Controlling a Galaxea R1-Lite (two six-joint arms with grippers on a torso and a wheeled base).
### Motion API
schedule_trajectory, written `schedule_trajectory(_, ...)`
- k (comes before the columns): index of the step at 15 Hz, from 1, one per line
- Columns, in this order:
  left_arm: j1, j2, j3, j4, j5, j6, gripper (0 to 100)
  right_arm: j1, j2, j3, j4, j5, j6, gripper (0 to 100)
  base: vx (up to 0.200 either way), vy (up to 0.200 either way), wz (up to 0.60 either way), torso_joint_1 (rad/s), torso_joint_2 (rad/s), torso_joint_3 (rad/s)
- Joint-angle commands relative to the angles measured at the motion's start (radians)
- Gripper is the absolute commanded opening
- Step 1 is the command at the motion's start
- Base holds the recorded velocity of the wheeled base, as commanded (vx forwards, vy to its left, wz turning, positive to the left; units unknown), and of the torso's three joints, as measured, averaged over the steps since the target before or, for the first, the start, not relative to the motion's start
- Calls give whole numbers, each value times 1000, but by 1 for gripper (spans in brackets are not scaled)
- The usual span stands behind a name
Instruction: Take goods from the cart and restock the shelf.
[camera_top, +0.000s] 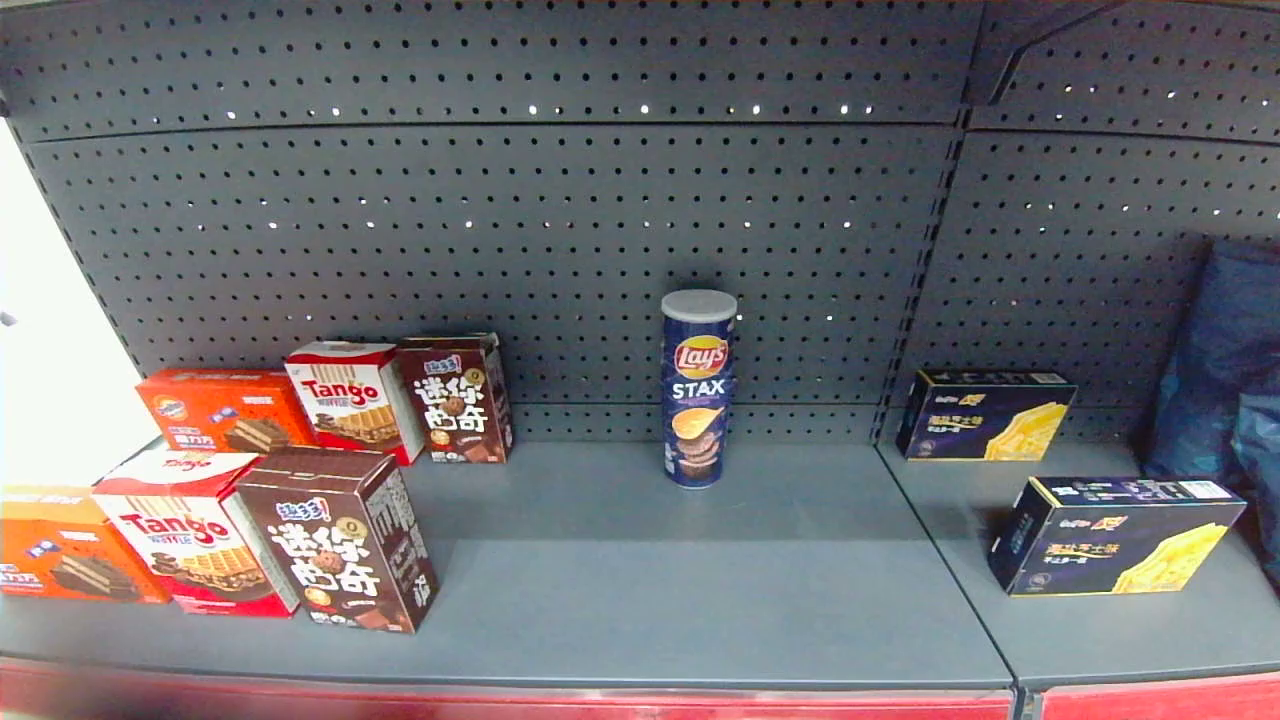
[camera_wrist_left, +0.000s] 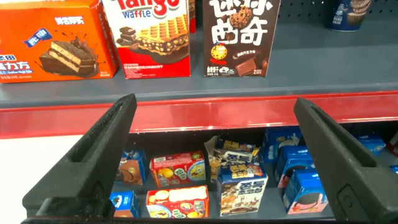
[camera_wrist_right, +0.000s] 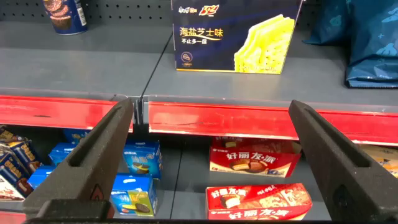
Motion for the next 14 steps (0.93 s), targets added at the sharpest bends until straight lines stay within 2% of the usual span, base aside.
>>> schedule_trajectory(1, 0, 0, 0, 0, 0, 0, 100, 0, 0, 0, 0, 1, 0, 100, 0, 0, 0, 0, 0, 0)
schedule_trajectory(8, 0, 0, 0, -2, 2, 0, 100, 0, 0, 0, 0, 1, -1, 100, 0, 0, 0, 0, 0, 0)
schedule_trajectory(14, 0, 0, 0, -2, -2, 0, 100, 0, 0, 0, -1, -2, 0, 100, 0, 0, 600, 2, 2, 2)
